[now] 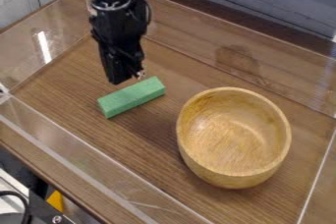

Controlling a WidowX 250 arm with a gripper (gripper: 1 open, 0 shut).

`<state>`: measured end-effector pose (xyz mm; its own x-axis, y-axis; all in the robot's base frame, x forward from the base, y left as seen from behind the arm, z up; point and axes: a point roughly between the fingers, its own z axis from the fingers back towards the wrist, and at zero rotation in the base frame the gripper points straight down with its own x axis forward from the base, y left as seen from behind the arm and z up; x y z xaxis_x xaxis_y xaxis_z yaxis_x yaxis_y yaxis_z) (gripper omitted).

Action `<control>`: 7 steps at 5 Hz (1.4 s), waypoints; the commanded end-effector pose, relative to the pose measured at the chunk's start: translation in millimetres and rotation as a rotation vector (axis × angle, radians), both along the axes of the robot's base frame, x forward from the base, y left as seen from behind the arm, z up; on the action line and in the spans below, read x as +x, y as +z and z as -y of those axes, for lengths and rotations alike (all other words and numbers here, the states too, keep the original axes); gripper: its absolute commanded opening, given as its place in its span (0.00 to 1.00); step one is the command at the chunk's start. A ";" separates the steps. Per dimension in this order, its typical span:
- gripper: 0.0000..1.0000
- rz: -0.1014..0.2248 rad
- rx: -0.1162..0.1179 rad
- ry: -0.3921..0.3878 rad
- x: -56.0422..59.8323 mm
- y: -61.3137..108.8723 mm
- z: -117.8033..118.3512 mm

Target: Put the green block in the brown bowl

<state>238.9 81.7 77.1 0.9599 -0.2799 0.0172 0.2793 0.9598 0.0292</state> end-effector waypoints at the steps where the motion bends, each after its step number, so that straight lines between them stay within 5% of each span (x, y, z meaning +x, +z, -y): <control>1: 1.00 0.030 0.014 0.023 13.2 1.4 -8.0; 3: 1.00 0.015 0.023 -0.054 9.9 -22.0 -8.1; 4: 1.00 0.005 0.027 -0.034 6.7 -30.5 -10.2; 5: 0.00 0.003 0.023 -0.013 3.4 -32.6 -12.1; 7: 0.00 0.016 -0.008 -0.008 3.4 -10.2 3.8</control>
